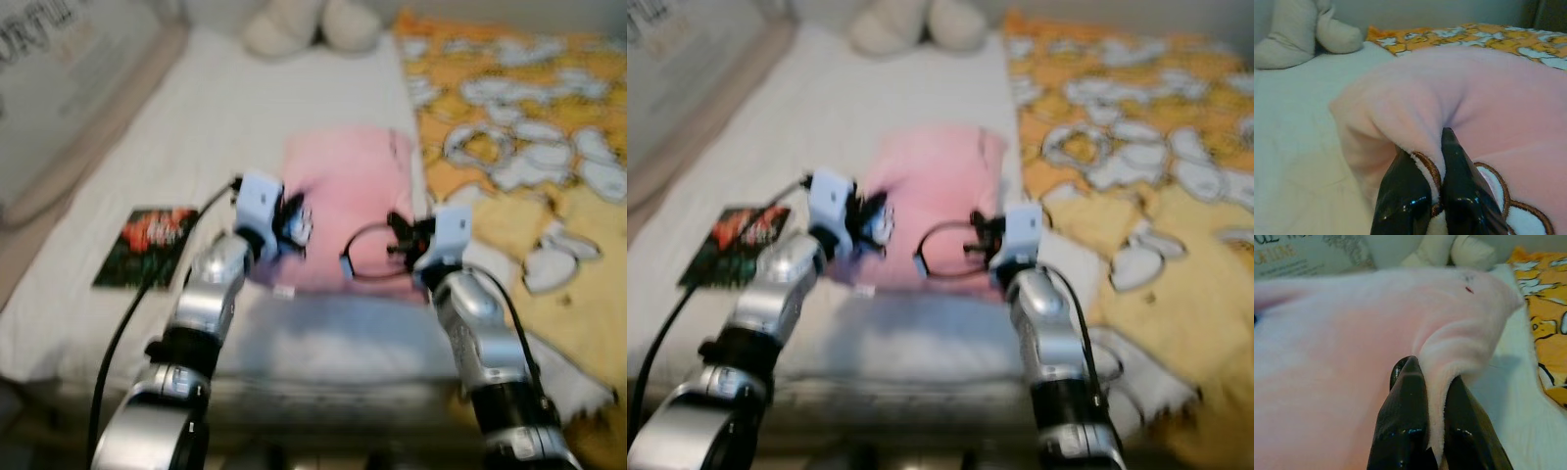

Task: Clean up the room

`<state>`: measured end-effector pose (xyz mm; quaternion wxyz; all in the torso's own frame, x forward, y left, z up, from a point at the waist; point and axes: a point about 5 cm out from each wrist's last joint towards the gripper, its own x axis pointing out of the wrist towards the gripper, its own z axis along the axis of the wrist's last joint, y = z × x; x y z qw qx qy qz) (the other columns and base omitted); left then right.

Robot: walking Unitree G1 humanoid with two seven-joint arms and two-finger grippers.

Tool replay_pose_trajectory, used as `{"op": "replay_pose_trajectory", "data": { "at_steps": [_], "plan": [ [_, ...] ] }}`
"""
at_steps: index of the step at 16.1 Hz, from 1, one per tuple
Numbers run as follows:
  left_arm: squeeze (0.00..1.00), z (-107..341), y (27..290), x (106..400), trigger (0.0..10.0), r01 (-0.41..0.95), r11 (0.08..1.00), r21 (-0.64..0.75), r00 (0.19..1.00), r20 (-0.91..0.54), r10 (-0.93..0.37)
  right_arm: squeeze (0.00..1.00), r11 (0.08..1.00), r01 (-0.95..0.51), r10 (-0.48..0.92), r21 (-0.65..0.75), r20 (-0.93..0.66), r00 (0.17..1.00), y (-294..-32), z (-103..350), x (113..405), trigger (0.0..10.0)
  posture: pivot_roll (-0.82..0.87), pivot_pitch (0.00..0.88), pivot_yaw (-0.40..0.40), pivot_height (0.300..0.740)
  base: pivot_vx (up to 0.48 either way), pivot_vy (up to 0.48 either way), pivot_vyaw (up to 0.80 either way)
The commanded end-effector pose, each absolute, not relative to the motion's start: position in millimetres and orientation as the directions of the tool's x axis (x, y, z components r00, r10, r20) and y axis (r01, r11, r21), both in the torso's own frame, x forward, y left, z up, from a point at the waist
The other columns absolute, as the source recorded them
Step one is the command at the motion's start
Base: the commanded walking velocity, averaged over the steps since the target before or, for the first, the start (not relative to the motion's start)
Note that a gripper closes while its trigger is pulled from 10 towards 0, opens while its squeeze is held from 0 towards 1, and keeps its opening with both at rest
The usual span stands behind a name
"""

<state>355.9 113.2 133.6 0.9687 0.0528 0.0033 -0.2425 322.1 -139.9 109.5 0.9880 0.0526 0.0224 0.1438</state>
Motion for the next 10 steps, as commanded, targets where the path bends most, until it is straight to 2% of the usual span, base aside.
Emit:
{"op": "replay_pose_trajectory", "data": {
  "at_steps": [1,5,10],
  "plan": [
    [0.00,148.9,133.1,363.5,10.0,0.380,0.916,0.127,0.923,0.018,-0.385,0.00,0.952,-0.289,0.292,0.099,-0.013,0.956,-138.8,112.4,323.9,10.0,-0.11,0.000,0.003,0.740,0.000,0.480,0.00],
    [0.00,156.6,138.0,368.1,10.0,0.340,0.926,0.161,0.935,0.043,-0.351,0.00,0.947,-0.305,0.308,0.104,-0.022,0.951,-133.7,109.9,328.6,10.0,-0.09,0.000,-0.005,0.740,0.000,0.480,0.00],
    [0.00,157.4,131.3,370.4,10.0,0.322,0.934,0.155,0.941,0.051,-0.333,0.00,0.942,-0.320,0.323,0.104,-0.022,0.946,-132.1,108.5,330.2,10.0,-0.09,0.000,-0.004,0.740,0.000,0.480,0.00]
  ]
}}
